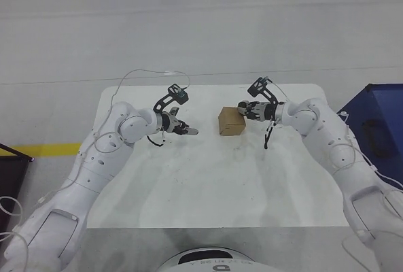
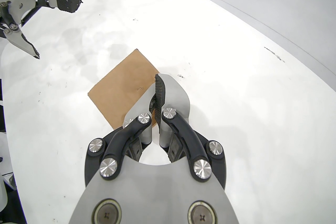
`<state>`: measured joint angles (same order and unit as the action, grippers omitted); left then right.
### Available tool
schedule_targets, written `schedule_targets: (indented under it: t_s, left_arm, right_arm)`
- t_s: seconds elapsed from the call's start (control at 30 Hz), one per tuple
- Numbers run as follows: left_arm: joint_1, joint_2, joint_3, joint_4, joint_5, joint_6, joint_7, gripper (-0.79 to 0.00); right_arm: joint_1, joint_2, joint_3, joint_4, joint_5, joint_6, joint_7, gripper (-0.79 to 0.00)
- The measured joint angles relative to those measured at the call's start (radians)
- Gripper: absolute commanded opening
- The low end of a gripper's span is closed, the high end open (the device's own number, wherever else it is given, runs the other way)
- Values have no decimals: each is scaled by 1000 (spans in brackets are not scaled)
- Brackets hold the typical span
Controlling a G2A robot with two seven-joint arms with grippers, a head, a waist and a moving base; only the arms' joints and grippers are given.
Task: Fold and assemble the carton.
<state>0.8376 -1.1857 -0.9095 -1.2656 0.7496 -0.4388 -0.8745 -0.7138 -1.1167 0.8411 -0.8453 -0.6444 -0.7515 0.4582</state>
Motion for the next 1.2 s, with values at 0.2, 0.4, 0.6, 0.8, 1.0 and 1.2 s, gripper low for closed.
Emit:
schedule_targets:
  t_s: [0.2,0.4,0.6,0.8,1.0,1.2]
  left_arm:
    - [0,0,0,0,0,0,0,0]
    - [0,0,0,0,0,0,0,0]
    - [0,0,0,0,0,0,0,0]
    - [0,0,0,0,0,0,0,0]
    - [3,0,-4,-1,-2,4,4,-55]
    - [120,29,-145,-28,-46,42,250,0]
  right_arm:
    - [3,-2,6,50,2,-11,-2,-785]
    - [4,-3,14,107,10,-30,-8,-785]
    - [8,-4,24,132,15,-55,-26,-785]
    - [-20,20,77,72,48,-176,-72,-785]
    - [-133,75,176,-152,27,-243,-78,-785]
    - [-226,86,178,-413,0,-87,-9,-785]
